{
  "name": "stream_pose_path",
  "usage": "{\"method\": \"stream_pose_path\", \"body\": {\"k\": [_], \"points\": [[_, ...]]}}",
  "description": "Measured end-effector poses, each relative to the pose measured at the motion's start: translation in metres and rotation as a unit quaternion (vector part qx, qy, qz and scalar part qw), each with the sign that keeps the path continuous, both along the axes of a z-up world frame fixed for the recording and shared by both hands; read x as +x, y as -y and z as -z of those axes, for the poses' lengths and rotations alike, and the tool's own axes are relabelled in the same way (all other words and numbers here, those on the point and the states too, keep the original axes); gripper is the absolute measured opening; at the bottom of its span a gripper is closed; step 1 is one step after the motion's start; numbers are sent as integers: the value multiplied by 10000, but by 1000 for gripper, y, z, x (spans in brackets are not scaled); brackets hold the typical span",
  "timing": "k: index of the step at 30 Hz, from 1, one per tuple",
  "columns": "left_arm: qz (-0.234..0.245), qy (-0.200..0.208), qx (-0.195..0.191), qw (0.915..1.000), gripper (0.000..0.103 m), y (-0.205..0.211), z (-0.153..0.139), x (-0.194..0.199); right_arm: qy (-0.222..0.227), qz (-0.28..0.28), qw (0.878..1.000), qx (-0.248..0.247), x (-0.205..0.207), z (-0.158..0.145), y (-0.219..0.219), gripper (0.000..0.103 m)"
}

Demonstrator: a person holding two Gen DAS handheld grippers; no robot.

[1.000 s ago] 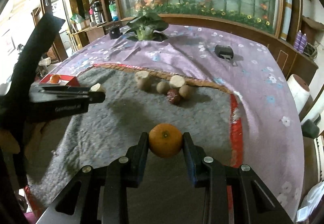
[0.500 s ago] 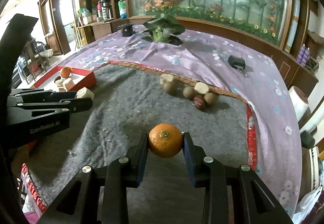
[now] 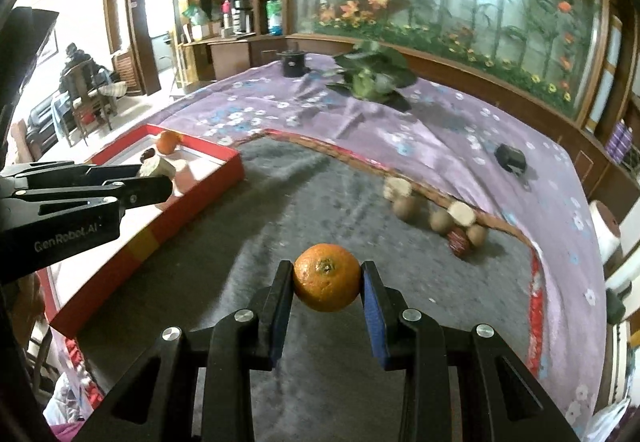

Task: Organize fruits
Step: 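Carry the orange and the pale slice over the tray with both grippers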

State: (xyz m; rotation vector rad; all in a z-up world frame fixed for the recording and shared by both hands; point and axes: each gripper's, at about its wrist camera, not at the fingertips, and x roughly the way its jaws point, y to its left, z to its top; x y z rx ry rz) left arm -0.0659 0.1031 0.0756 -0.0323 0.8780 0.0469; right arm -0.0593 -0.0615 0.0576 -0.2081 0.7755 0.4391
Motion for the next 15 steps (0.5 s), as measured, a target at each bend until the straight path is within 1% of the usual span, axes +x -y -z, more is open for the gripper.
{"method": "stream_pose_path", "body": {"k": [8,15], "points": [[-444,24,3,9990,28,-43,-1,-9,69,-440,9990,-35,7,-7,-46,33],[-764,-100,-5,9970,28,-77,8,-15,71,-805,9967,-108,13,-8,-84,33]]}}
